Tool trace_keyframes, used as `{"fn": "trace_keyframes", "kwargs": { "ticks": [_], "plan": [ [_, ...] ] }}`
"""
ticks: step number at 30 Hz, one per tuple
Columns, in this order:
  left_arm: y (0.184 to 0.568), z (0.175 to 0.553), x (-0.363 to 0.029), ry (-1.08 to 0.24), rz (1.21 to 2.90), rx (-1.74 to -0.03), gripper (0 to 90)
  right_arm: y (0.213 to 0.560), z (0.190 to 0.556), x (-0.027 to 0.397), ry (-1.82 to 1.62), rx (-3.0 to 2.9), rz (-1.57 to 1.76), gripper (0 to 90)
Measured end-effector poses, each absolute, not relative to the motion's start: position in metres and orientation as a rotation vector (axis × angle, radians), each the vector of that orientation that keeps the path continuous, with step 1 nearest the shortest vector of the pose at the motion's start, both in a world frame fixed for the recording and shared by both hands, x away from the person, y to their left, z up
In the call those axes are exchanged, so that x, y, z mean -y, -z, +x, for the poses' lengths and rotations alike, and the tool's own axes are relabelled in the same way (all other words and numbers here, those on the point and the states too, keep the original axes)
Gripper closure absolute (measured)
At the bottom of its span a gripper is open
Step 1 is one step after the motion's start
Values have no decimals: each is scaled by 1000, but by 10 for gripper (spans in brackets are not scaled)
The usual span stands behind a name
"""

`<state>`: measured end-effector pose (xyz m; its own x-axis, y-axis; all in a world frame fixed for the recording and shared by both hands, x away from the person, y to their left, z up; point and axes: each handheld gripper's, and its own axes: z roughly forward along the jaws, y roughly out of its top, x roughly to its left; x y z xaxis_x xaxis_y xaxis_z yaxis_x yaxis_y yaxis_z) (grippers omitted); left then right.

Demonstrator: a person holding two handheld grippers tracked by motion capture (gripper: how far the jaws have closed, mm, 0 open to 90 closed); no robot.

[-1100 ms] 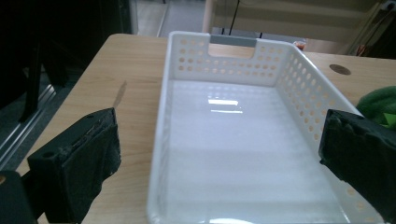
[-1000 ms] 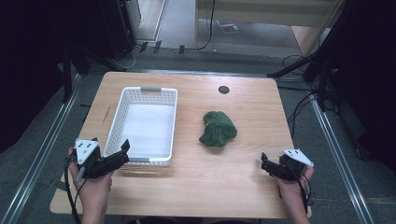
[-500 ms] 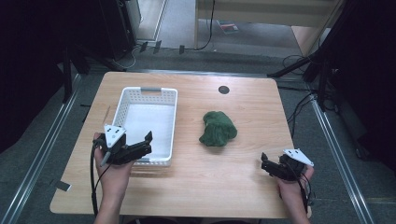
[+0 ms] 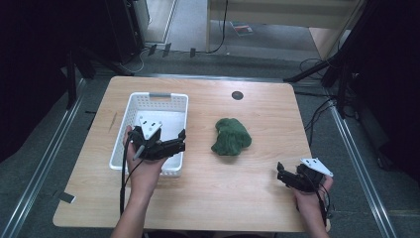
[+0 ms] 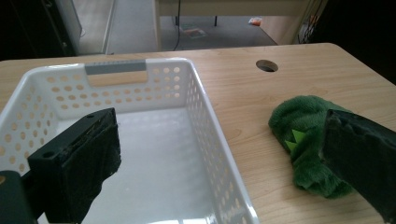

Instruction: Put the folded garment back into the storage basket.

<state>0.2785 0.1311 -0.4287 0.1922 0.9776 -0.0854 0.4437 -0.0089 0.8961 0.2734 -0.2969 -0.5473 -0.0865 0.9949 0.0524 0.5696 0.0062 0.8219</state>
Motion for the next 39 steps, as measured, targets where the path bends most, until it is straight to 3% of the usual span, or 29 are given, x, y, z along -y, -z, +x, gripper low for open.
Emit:
{"fn": "trace_keyframes", "kwargs": {
  "ticks": [23,39],
  "plan": [
    [421,315,-66,-649,1657,-1332,0,547,273,297,-960,-1714,1611,44],
    [439,336,-18,-528,1745,-1307,0,547,274,297,-964,-1713,1615,44]
  ]
}}
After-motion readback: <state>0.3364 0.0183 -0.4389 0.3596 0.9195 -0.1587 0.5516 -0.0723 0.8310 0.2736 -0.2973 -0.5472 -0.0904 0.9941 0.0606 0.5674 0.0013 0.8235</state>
